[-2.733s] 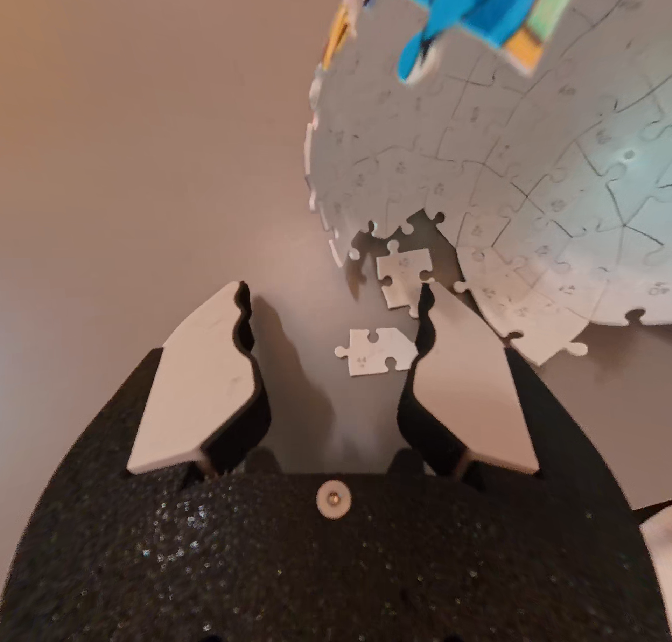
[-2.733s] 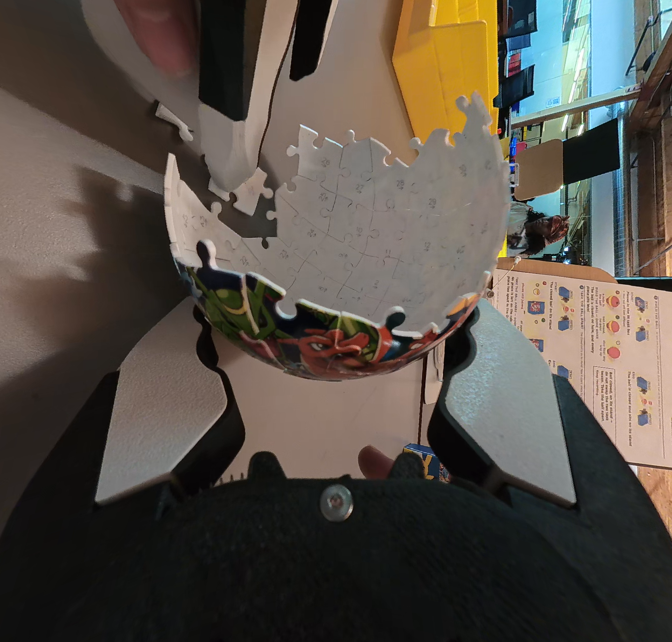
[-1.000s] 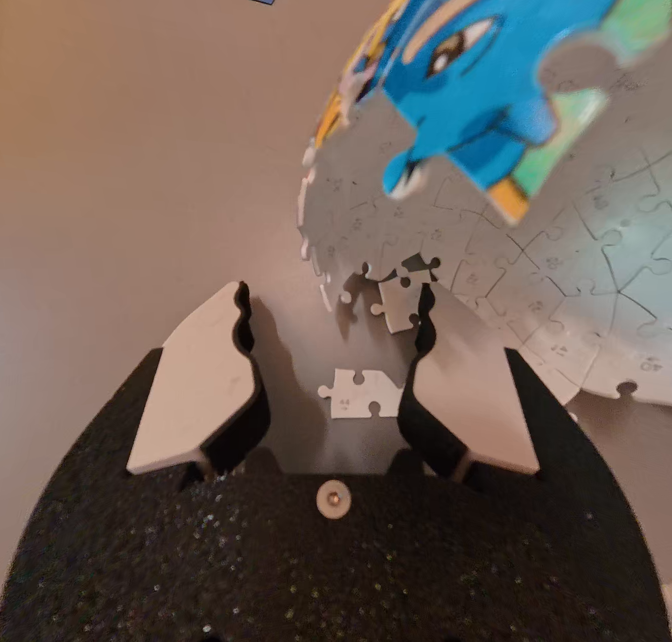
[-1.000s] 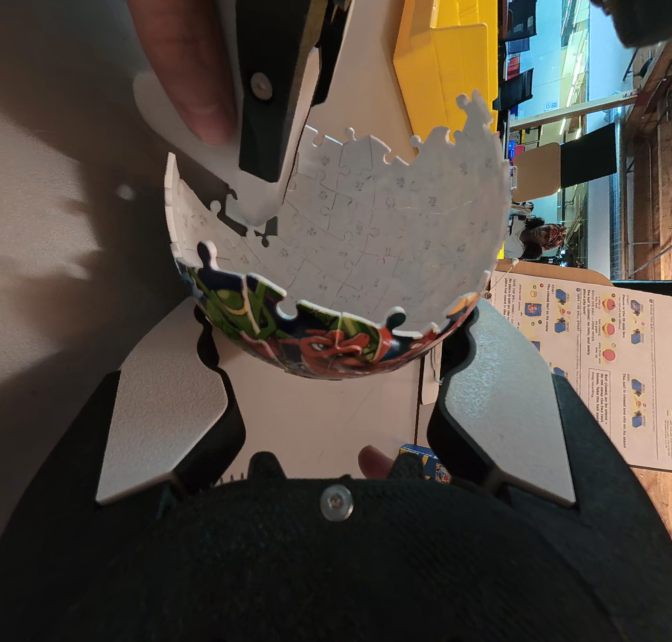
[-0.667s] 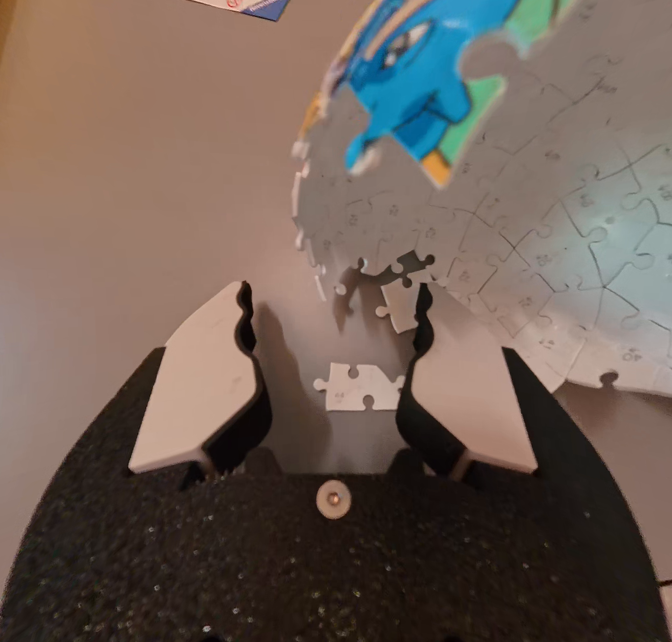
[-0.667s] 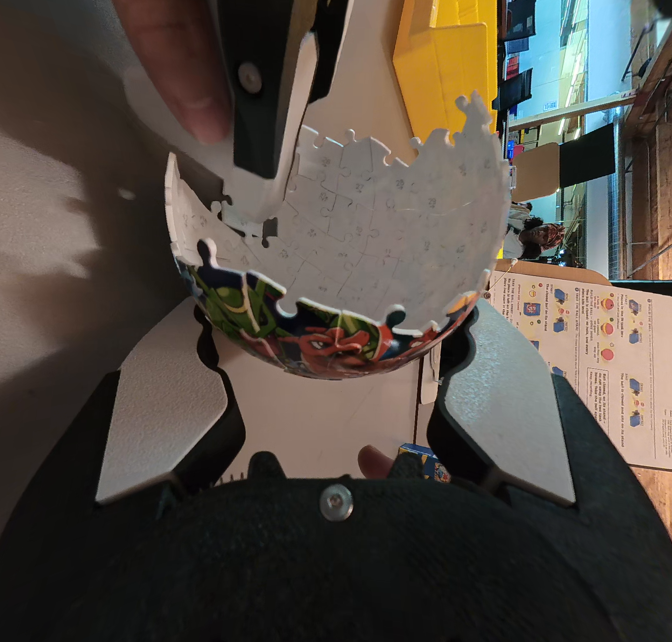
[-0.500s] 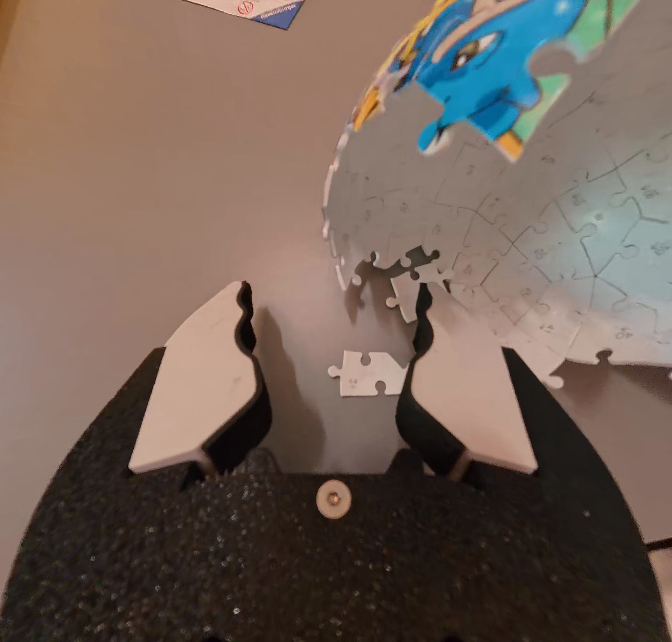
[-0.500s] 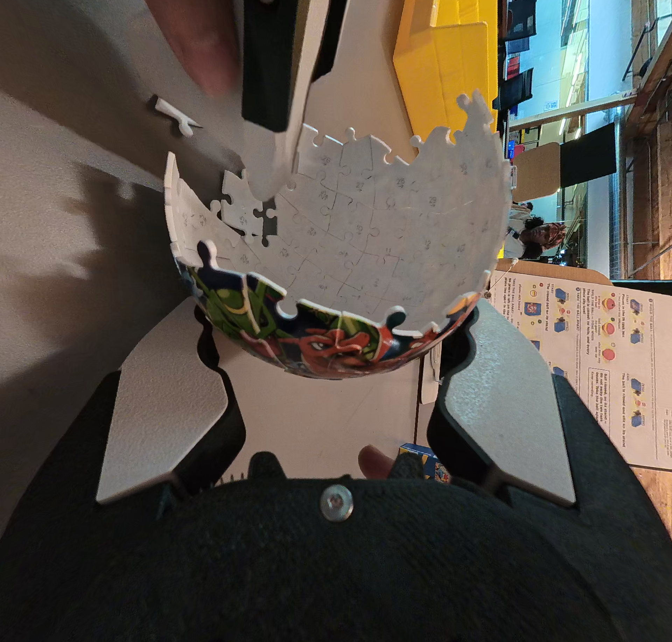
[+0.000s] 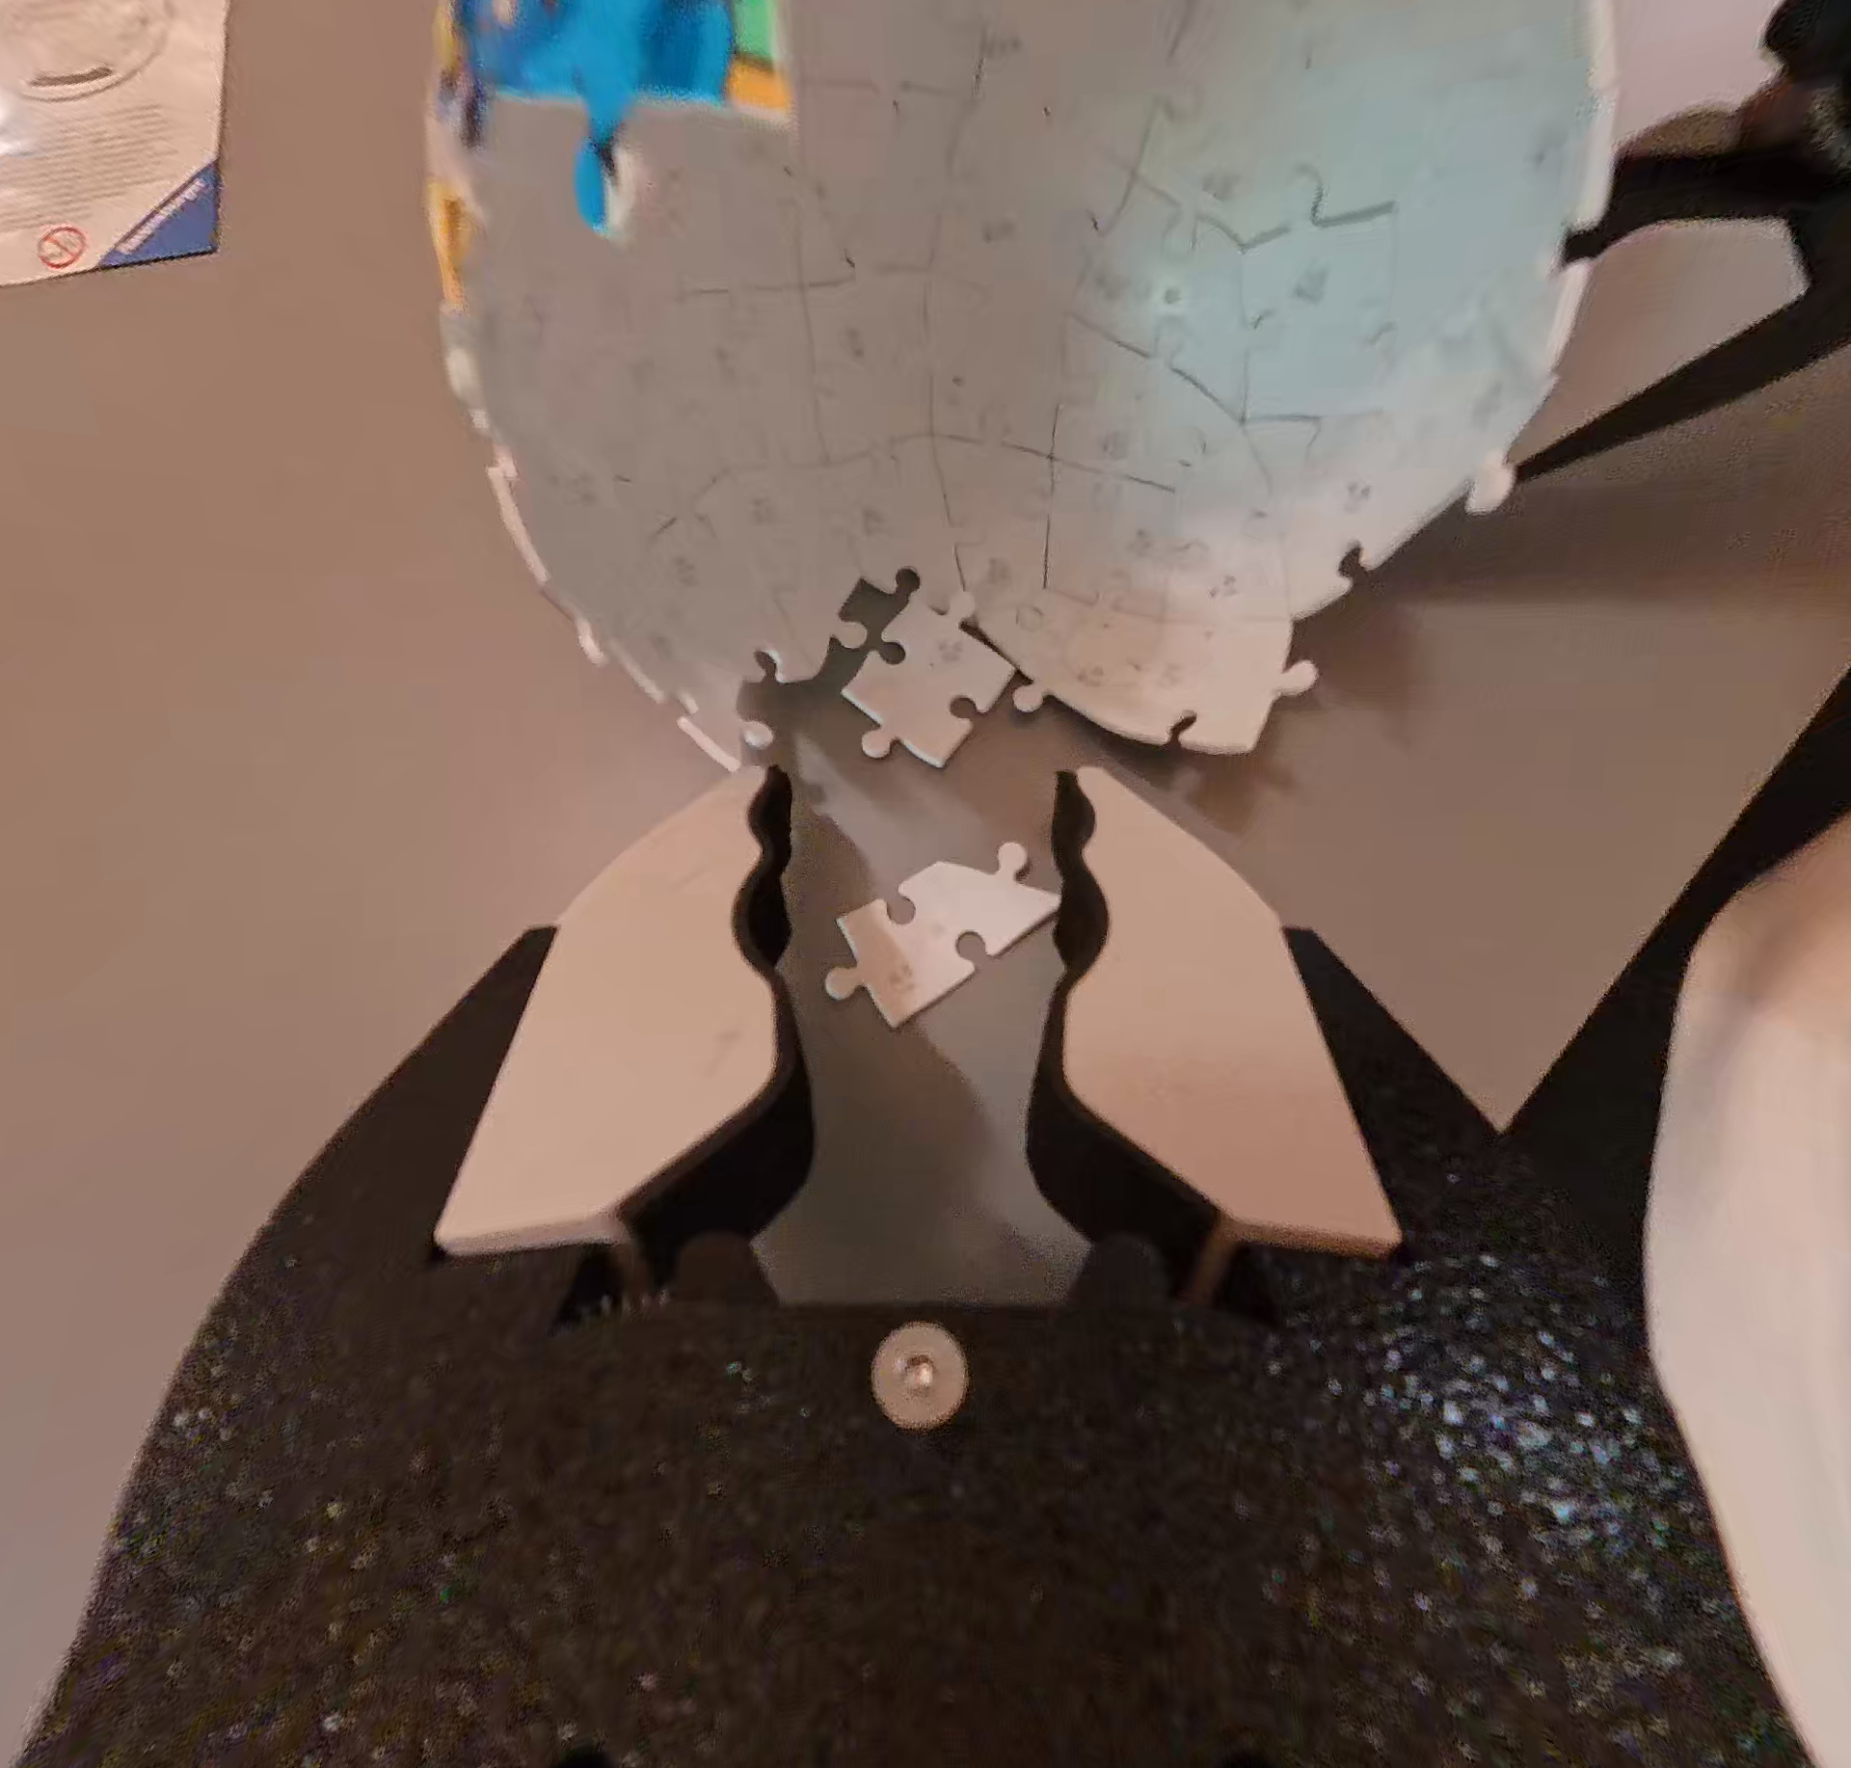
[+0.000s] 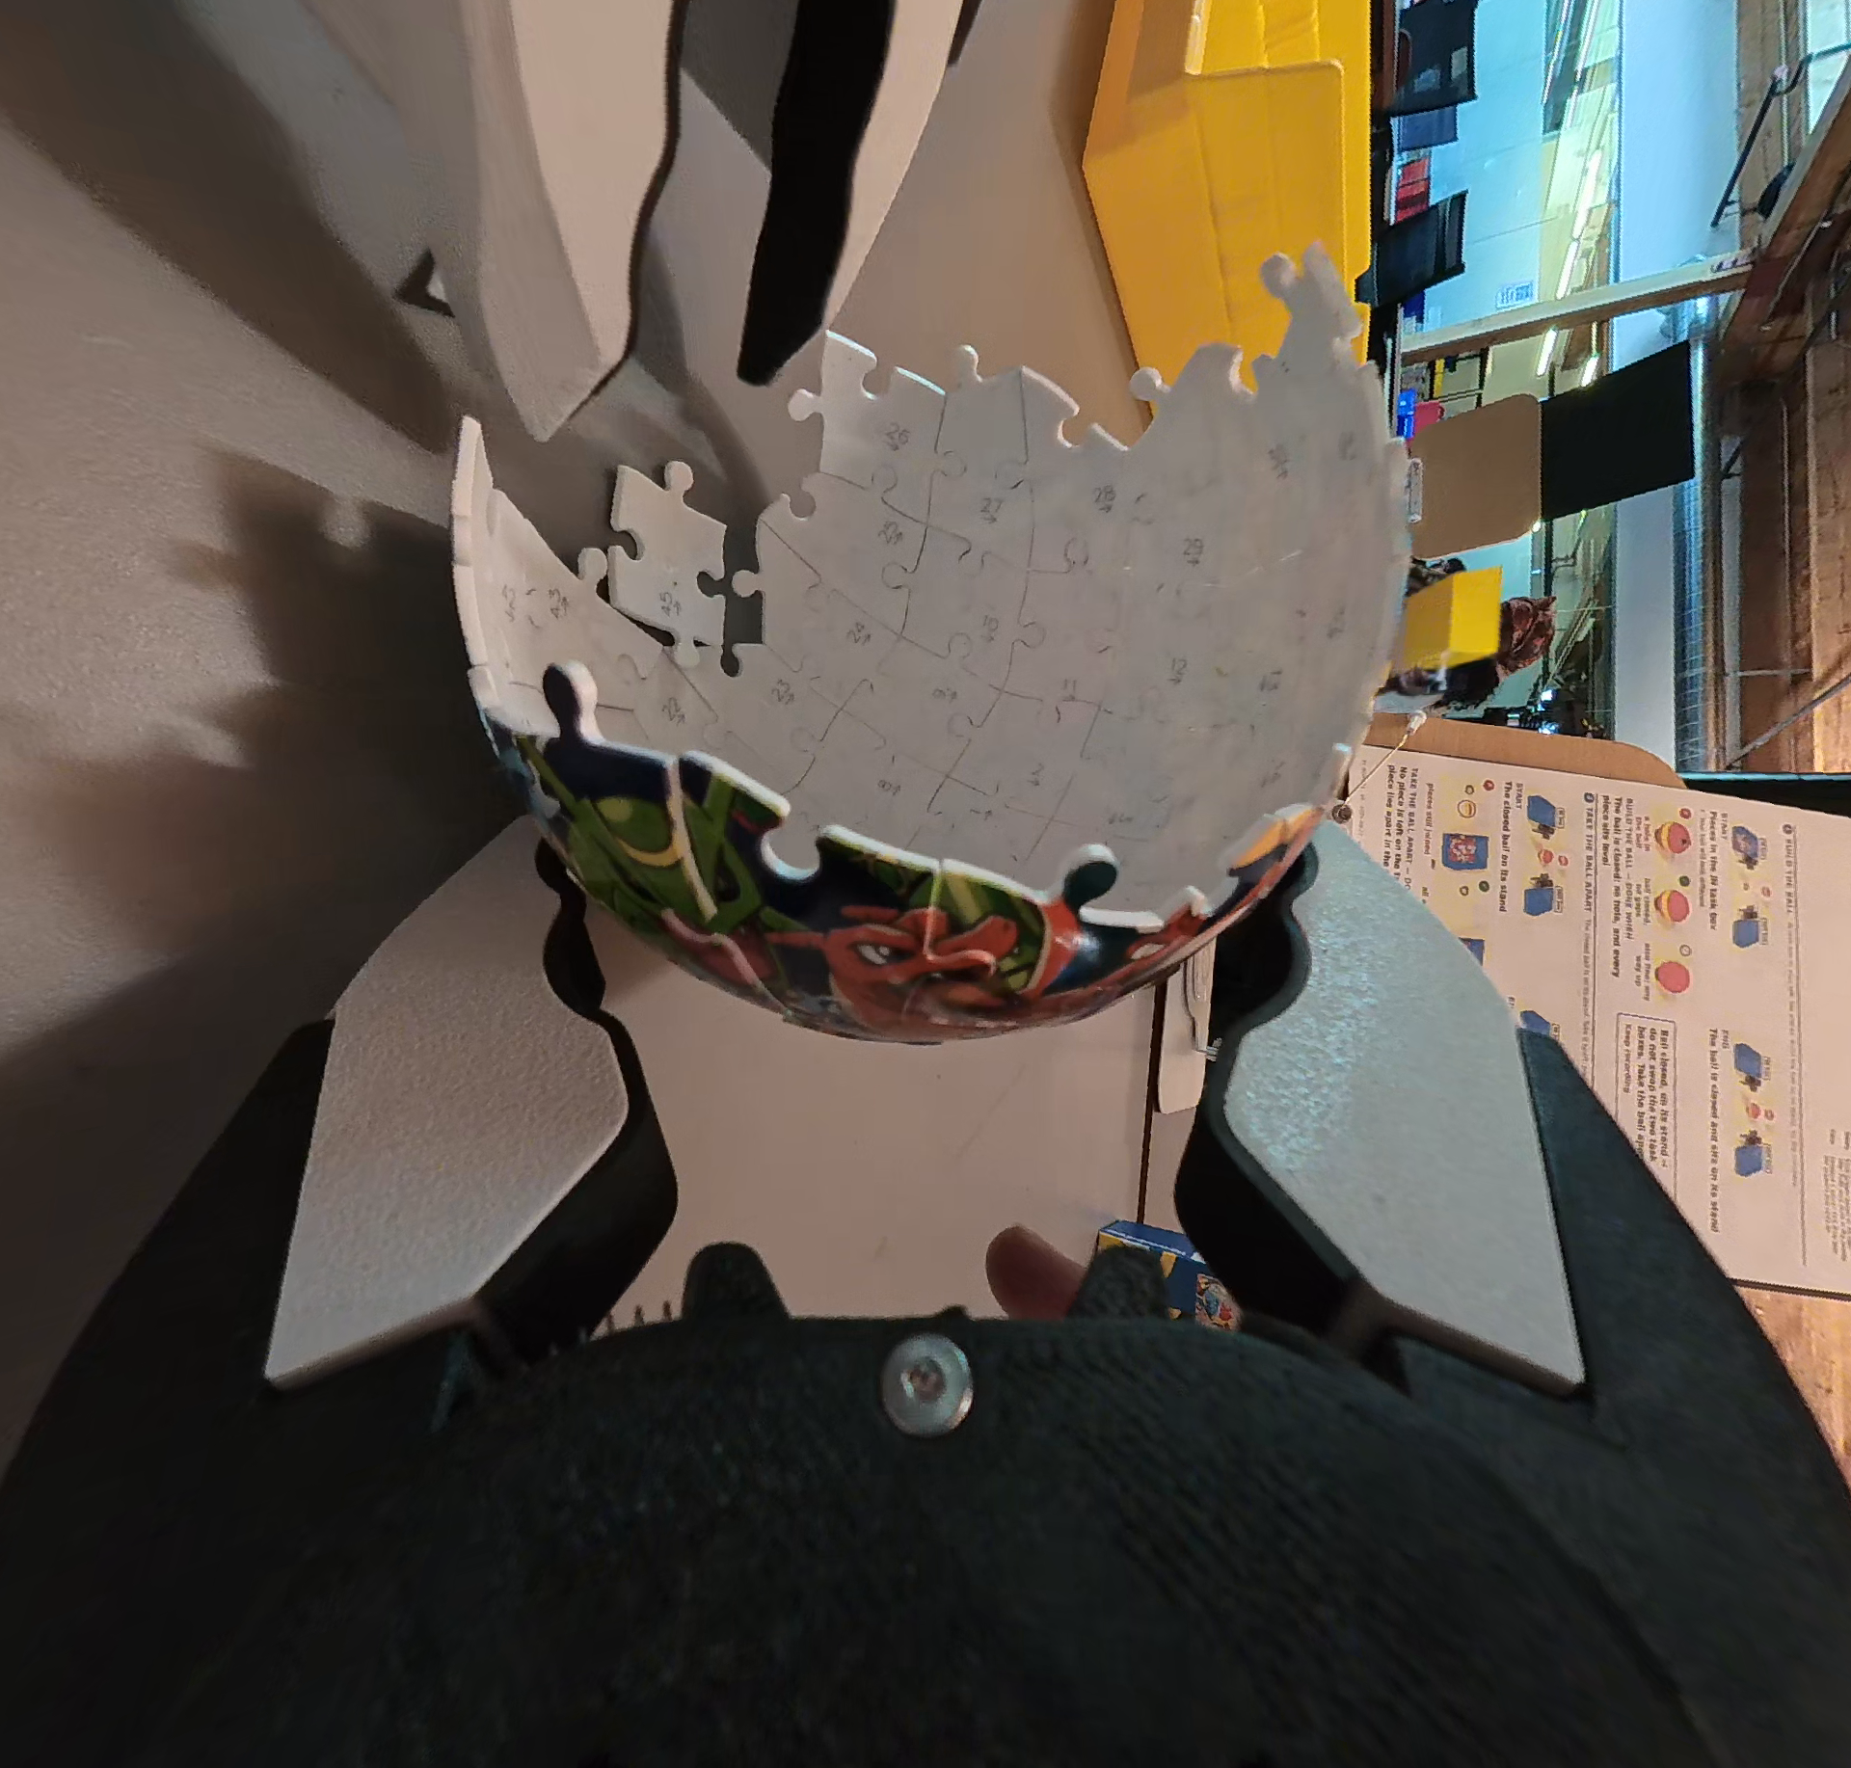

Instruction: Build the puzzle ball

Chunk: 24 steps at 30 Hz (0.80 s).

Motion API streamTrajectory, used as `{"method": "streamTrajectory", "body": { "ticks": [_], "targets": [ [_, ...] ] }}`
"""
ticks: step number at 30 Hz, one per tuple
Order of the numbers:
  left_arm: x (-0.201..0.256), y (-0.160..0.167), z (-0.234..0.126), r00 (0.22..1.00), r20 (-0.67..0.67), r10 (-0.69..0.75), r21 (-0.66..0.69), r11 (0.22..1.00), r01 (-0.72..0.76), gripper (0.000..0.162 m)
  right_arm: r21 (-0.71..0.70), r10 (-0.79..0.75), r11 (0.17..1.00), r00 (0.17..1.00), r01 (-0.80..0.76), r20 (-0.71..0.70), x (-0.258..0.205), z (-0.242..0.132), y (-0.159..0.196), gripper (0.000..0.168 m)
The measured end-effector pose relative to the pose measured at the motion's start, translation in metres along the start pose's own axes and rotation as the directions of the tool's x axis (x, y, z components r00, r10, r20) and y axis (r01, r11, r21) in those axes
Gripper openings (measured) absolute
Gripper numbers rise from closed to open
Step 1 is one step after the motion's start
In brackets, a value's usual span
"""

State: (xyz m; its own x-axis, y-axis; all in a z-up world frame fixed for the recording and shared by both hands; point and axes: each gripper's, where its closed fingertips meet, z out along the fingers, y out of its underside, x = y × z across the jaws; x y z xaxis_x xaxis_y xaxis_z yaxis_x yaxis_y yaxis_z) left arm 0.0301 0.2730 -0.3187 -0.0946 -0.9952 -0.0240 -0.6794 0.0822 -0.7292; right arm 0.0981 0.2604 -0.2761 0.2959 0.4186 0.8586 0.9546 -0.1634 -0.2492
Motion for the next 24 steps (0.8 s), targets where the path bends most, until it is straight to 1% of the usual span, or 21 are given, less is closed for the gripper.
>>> {"method": "streamTrajectory", "body": {
  "ticks": [2,4,10,12,14,17,18,24],
  "targets": [
    [0.0,0.003,0.007,1.0,-0.008,0.015,-0.026,1.0,-0.016,0.048,-0.002,-0.003,1.0,1.0,0.003,-0.001,0.0,0.0,0.0,0.128],
    [0.0,0.003,0.012,1.0,-0.012,0.0,-0.049,0.999,0.0,0.046,-0.004,-0.005,1.0,1.0,0.005,-0.002,0.0,0.0,0.0,0.128],
    [0.003,0.002,0.014,0.999,-0.026,-0.021,-0.051,0.998,0.02,0.035,0.0,0.002,1.0,1.0,-0.002,-0.002,0.0,0.0,0.0,0.128],
    [0.001,0.002,0.014,0.999,-0.012,-0.032,-0.052,0.998,0.032,0.034,0.001,0.001,1.0,1.0,-0.001,-0.002,0.001,0.0,0.0,0.128],
    [-0.001,0.002,0.015,0.999,-0.005,-0.047,-0.051,0.998,0.047,0.028,0.002,0.003,1.0,1.0,-0.003,-0.002,0.001,0.0,0.0,0.128],
    [-0.002,0.001,0.015,0.998,0.009,-0.061,-0.054,0.997,0.061,0.024,0.0,0.0,1.0,1.0,0.0,-0.003,0.001,0.001,0.0,0.128],
    [-0.002,0.001,0.015,0.998,0.015,-0.064,-0.057,0.996,0.065,0.018,0.0,-0.002,1.0,1.0,0.002,-0.003,0.001,0.0,0.0,0.128],
    [0.002,0.004,0.012,0.993,0.075,-0.088,-0.067,0.993,0.093,0.017,-0.003,-0.004,1.0,1.0,0.004,-0.004,0.001,0.001,0.001,0.128]
  ]
}}
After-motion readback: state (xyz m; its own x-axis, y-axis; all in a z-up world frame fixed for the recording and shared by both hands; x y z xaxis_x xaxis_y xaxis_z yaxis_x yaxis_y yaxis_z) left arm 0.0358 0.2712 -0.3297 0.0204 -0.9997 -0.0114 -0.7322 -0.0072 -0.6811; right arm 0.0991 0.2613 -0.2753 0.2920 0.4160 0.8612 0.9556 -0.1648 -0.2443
